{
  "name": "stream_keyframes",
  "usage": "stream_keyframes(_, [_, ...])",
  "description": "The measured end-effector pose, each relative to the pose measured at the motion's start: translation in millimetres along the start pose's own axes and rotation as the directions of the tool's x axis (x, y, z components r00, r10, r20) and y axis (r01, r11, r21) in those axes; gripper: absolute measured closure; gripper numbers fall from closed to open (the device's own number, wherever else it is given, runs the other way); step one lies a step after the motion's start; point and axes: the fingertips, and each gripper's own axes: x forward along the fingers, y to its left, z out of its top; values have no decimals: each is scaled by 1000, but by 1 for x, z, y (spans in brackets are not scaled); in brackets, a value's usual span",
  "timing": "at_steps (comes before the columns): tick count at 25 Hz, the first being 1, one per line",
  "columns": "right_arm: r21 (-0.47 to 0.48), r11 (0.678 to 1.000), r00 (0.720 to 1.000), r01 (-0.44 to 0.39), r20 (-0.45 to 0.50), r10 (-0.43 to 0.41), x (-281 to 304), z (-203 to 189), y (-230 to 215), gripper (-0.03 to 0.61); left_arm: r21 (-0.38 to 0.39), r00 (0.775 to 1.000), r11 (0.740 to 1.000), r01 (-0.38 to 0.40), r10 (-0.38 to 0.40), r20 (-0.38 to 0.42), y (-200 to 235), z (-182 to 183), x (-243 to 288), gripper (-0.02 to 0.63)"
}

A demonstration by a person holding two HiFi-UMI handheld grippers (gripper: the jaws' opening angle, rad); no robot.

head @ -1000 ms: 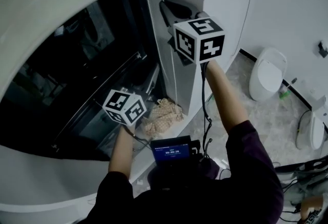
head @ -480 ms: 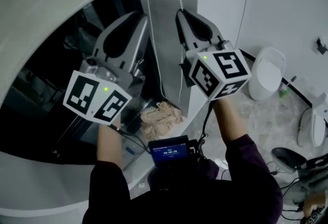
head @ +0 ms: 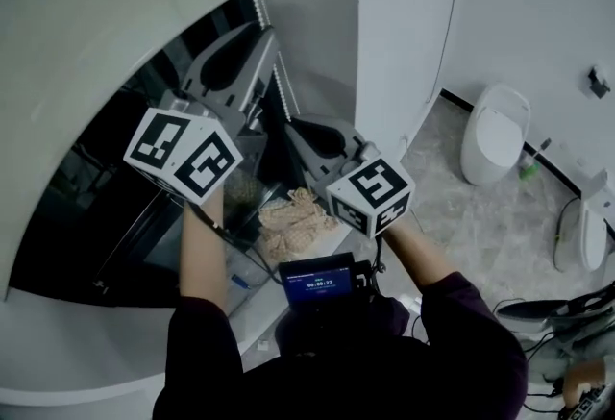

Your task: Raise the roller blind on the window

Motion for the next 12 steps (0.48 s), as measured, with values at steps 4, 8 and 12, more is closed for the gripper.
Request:
stream_keyframes(4, [8,1000,1000,-23,-20,23,4,-23,14,568,21,1000,999,-26,26,-1,8,-2,-12,595])
stream_keyframes(8, [12,1000,999,-20,-33,21,8,-28,20,568,25,999,999,-32,32,16,13,-2,-28,597])
stream_keyframes(12, [40,999,999,-34,-8,34,6,-26,17,568,61,999,997,-47,46,20,15,0,-34,597])
